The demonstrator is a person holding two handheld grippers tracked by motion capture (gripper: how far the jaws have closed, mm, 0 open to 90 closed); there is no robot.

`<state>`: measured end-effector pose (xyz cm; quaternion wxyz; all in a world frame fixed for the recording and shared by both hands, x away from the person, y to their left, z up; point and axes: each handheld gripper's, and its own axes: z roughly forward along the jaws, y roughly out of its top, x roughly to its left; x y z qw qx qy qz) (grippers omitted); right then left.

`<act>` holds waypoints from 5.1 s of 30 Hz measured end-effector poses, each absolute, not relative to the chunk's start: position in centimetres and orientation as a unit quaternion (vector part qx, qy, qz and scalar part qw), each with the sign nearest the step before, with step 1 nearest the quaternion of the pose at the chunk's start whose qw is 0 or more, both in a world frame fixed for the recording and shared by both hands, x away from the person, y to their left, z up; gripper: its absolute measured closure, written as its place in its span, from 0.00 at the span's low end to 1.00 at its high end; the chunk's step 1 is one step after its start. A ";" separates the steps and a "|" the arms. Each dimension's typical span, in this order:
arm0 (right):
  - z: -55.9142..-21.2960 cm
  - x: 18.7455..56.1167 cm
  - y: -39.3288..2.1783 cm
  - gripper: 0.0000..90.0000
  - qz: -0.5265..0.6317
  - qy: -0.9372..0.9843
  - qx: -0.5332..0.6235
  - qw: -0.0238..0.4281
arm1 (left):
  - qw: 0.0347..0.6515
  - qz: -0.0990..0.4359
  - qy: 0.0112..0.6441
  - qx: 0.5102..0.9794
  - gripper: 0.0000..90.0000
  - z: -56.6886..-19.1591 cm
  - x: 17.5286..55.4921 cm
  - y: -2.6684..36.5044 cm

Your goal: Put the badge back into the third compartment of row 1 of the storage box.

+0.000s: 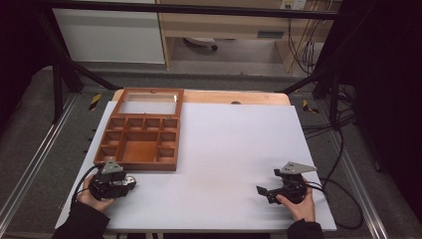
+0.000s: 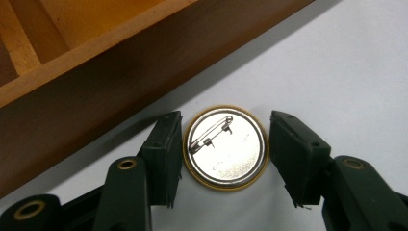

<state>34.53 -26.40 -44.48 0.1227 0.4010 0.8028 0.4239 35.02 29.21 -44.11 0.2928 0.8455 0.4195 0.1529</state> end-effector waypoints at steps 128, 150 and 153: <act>-44.5 34.5 -26.4 0.01 0.414 0.808 0.401 0.124 | 0.423 0.202 0.423 0.775 0.51 -37.6 35.0 28.7; -44.6 34.6 -26.4 0.01 0.413 0.808 0.401 0.124 | 0.431 0.209 0.427 0.767 0.51 -36.4 37.5 27.5; -44.6 34.6 -26.4 0.01 0.412 0.809 0.400 0.125 | 0.431 0.210 0.428 0.766 0.51 -36.3 37.9 27.4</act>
